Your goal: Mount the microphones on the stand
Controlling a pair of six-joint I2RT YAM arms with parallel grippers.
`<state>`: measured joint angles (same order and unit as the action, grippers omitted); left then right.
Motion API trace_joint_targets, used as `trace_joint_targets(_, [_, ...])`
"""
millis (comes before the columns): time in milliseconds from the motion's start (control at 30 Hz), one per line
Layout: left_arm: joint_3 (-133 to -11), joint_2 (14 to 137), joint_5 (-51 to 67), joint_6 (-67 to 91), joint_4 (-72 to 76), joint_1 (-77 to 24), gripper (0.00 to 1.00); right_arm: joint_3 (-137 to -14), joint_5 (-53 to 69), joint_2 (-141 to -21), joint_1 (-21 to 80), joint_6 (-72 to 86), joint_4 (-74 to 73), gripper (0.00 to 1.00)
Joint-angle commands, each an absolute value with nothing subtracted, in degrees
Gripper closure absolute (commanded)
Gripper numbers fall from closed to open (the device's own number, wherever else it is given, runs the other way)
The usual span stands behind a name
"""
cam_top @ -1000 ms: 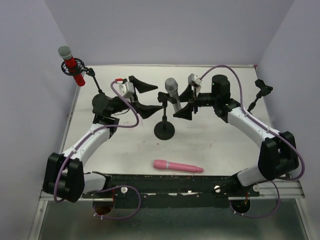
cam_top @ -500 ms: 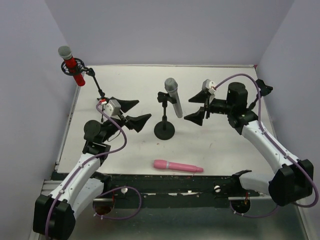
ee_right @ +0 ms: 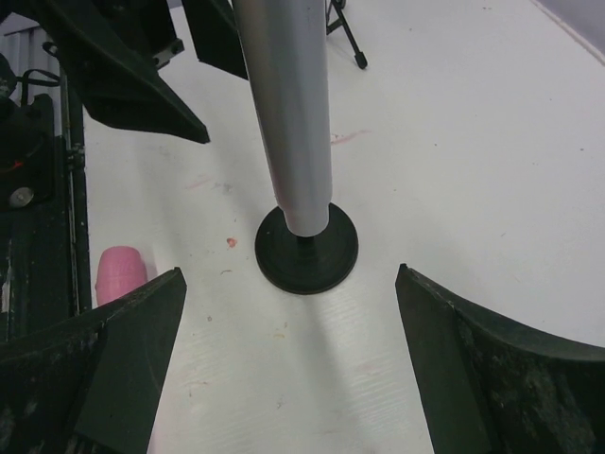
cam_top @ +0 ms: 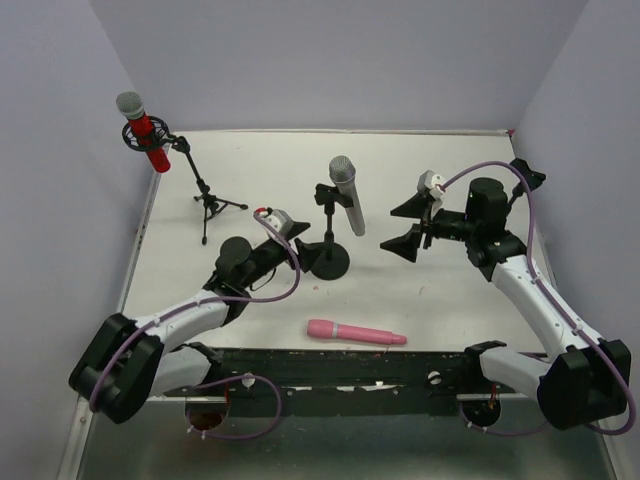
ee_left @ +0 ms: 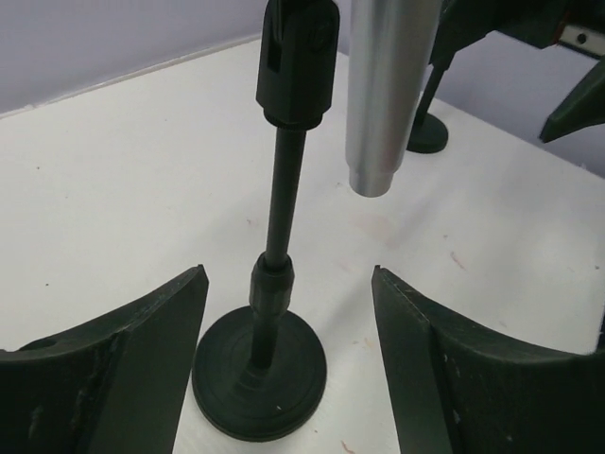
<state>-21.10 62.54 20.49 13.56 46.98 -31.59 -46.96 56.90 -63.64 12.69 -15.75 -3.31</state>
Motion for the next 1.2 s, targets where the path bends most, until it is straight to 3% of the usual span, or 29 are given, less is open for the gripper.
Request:
trace_joint_targets(0, [-23.9, 70.2, 16.0, 6.1, 58.5, -32.9, 0.26, -46.1, 58.7, -62.9, 12.4, -16.5, -3.9, 0.0])
trace_joint_targets(400, [-28.0, 85.3, 14.4, 6.2, 74.1, -35.6, 0.51, -46.1, 57.7, -63.3, 12.5, -18.0, -4.7, 0.0])
trace_joint_targets(567, [-27.9, 86.7, 13.3, 6.0, 76.4, -36.0, 0.75, -46.4, 57.7, -63.7, 12.5, -18.4, -5.2, 0.0])
trace_joint_targets(700, [-27.6, 85.6, 11.9, 4.8, 75.9, -36.0, 1.0, -46.3, 57.5, -64.1, 12.5, -18.7, -5.6, 0.0])
trace_joint_targets(933, [-27.0, 80.6, 4.3, 2.5, 72.5, -33.4, 1.0, -46.3, 57.3, -64.2, 12.5, -18.9, -5.7, 0.0])
trace_joint_targets(1167, [-29.7, 77.0, 2.5, 3.9, 66.6, -23.1, 1.0, -46.7, 57.3, -64.3, 12.5, -19.2, -6.3, 0.0])
